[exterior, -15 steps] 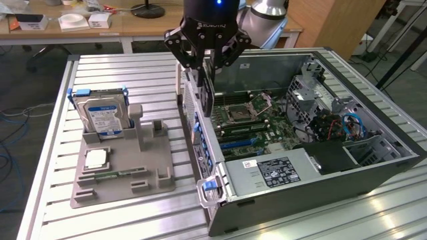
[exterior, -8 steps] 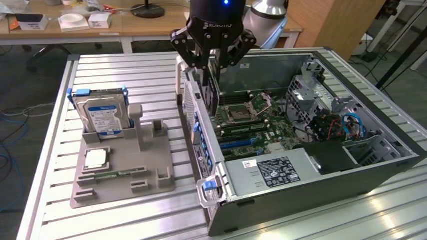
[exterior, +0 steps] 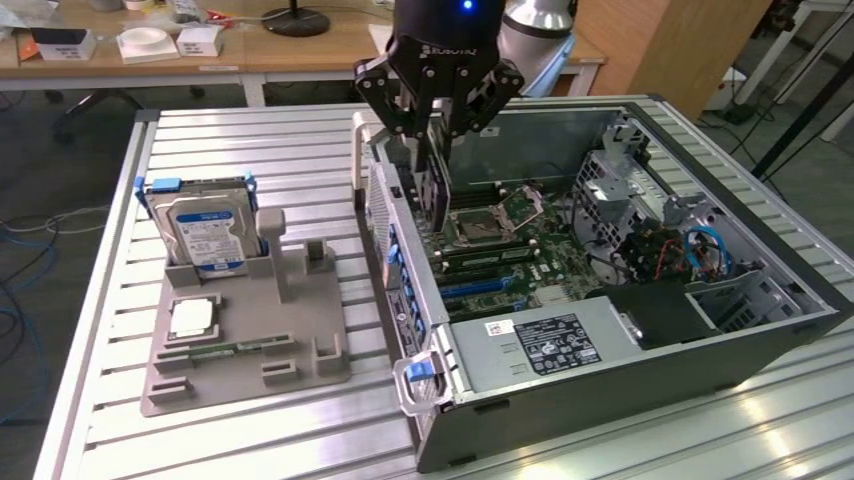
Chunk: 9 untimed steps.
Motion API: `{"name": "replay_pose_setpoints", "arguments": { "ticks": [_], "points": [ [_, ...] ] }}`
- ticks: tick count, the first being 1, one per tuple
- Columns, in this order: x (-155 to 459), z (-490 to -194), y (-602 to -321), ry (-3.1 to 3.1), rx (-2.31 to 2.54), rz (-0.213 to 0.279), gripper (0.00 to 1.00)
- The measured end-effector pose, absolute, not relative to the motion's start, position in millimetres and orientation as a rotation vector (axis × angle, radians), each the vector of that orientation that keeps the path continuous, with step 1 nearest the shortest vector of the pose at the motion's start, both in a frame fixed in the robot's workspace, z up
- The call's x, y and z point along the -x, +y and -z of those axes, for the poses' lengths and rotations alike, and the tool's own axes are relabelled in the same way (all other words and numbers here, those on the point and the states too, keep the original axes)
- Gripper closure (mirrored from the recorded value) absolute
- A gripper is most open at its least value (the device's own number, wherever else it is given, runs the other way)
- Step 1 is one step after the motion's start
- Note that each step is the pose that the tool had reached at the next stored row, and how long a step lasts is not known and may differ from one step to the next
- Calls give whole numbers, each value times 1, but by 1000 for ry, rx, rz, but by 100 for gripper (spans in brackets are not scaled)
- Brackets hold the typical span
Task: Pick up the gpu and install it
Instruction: 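Pick up the gpu and move the gpu toward the slot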
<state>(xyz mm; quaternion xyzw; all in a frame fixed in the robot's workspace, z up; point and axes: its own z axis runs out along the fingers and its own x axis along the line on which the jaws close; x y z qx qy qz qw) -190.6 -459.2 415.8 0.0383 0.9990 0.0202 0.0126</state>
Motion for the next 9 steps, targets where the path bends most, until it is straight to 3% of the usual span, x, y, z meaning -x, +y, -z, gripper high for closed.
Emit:
{"name": "replay_pose_setpoints", "arguments": {
  "ticks": [9],
  "points": [
    [179,-416,-459,3114,-119,-63,74]
  ]
}}
